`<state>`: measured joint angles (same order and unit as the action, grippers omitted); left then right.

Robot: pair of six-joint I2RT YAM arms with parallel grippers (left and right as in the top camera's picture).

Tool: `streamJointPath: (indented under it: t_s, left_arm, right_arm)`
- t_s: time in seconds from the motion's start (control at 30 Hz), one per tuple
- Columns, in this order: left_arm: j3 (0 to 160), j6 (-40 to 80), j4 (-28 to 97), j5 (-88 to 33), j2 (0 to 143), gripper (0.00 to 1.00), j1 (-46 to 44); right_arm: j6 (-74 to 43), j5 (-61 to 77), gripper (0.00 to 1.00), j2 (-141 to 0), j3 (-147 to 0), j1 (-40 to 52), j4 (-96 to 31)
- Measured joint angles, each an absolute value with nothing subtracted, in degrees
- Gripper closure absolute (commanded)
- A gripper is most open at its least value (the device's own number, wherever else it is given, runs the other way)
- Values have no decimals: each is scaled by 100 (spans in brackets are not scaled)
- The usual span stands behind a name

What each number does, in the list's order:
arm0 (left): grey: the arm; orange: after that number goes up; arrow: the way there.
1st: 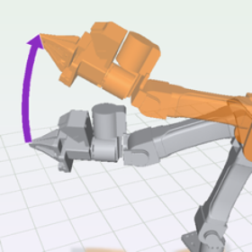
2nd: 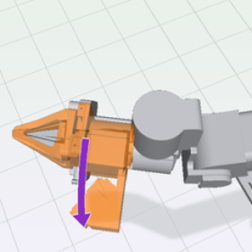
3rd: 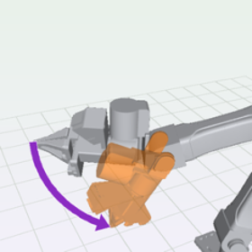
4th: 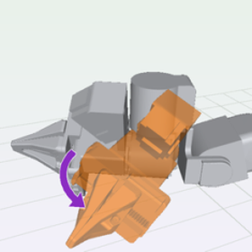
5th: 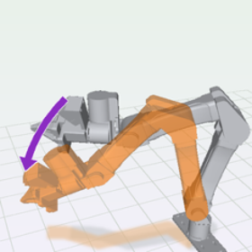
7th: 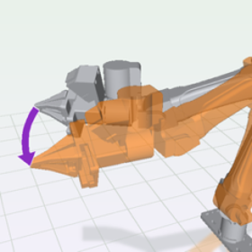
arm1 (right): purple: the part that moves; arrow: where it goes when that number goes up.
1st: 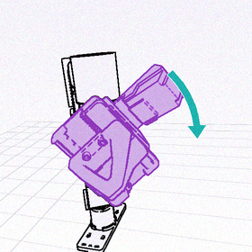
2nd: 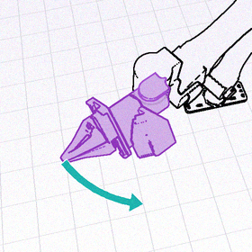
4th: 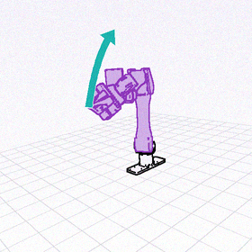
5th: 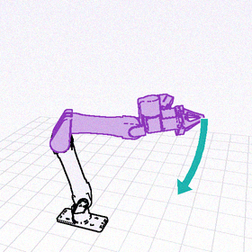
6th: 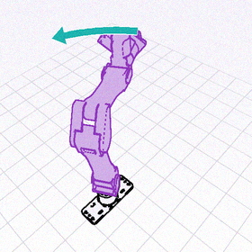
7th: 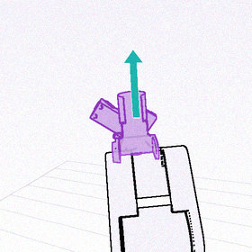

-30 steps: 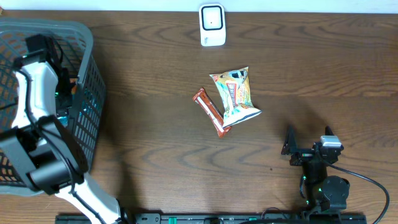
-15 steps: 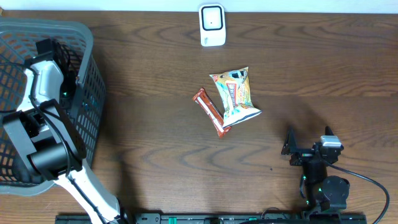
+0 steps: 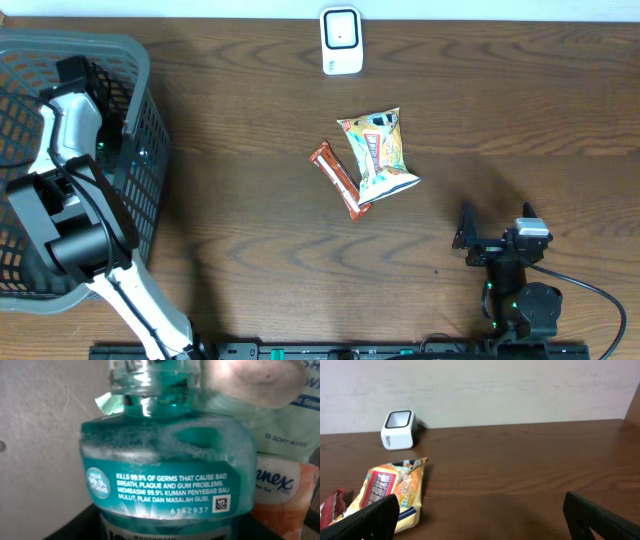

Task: Scan the item barcode
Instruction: 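Reach the left gripper into the basket and grasp the blue Listerine bottle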

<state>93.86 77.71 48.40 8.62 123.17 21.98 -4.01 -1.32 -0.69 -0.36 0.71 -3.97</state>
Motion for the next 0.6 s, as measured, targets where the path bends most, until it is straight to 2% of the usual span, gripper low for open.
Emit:
streamJointPath:
  t_s: [0.33, 0.47, 0.6]
  left_arm:
    - [9362, 7113, 5059, 871, 12130, 68, 2285]
    - [9284, 6991, 5188, 777, 12040, 81, 2405]
    - [9264, 6930, 5492, 784, 12020, 89, 2515]
  right_arm:
    - [-399, -132, 1, -69, -36, 71, -395]
    - [-399, -132, 1, -69, -36, 71, -395]
    - [-401, -132, 1, -69, -36, 71, -395]
